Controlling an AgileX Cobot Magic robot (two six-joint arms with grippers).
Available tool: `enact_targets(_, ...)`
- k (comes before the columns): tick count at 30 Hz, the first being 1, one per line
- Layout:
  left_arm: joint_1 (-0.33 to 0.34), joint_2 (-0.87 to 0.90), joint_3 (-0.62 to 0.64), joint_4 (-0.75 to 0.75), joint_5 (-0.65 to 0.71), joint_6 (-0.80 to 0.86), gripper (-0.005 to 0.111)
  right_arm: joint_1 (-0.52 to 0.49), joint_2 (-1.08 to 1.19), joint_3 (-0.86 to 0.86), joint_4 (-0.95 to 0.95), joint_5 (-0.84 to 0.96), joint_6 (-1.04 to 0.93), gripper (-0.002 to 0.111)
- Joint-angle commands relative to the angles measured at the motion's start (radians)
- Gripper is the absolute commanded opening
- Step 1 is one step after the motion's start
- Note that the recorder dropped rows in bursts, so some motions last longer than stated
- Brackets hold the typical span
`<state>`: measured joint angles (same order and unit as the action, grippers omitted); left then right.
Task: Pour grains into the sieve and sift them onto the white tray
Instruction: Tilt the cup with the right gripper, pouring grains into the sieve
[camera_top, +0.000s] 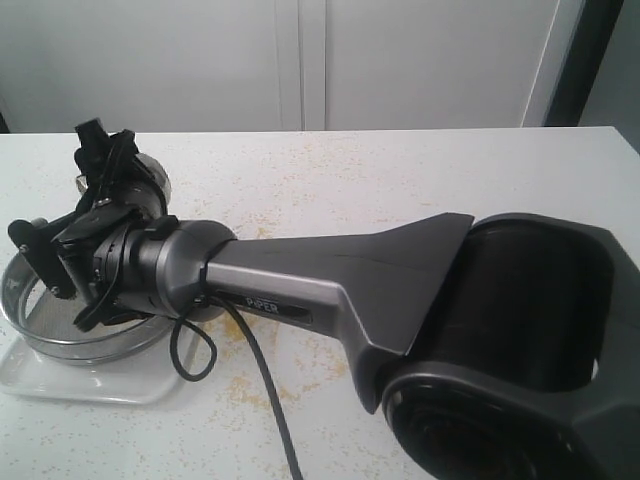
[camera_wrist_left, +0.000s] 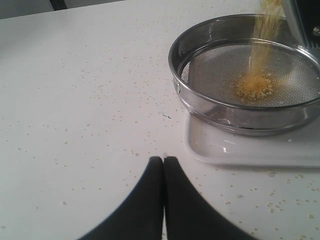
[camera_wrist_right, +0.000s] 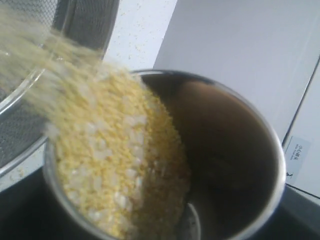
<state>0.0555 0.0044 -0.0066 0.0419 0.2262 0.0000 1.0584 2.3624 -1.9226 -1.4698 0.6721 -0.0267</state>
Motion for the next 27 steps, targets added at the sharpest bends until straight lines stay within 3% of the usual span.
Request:
enact_targets(1, 0.002, -0.004, 0.007, -0.010, 0.000, 0.000, 0.000, 0.009, -0.009, -0.011, -0.095, 0.016, 0.005, 0.000)
enact_targets(10, 0.002, -0.004, 0.007, -0.010, 0.000, 0.000, 0.000, 0.019, -0.009, -0.011, -0.111, 0.003, 0.005, 0.000)
enact_targets(15, 0.002, -0.004, 0.007, -0.010, 0.000, 0.000, 0.000, 0.019, -0.009, -0.011, -0.159, 0.056, -0.164, 0.000)
enact_targets(27, 0.002, -0.004, 0.007, -0.010, 0.000, 0.000, 0.000, 0.016, -0.007, -0.007, -0.239, 0.122, -0.159, 0.000)
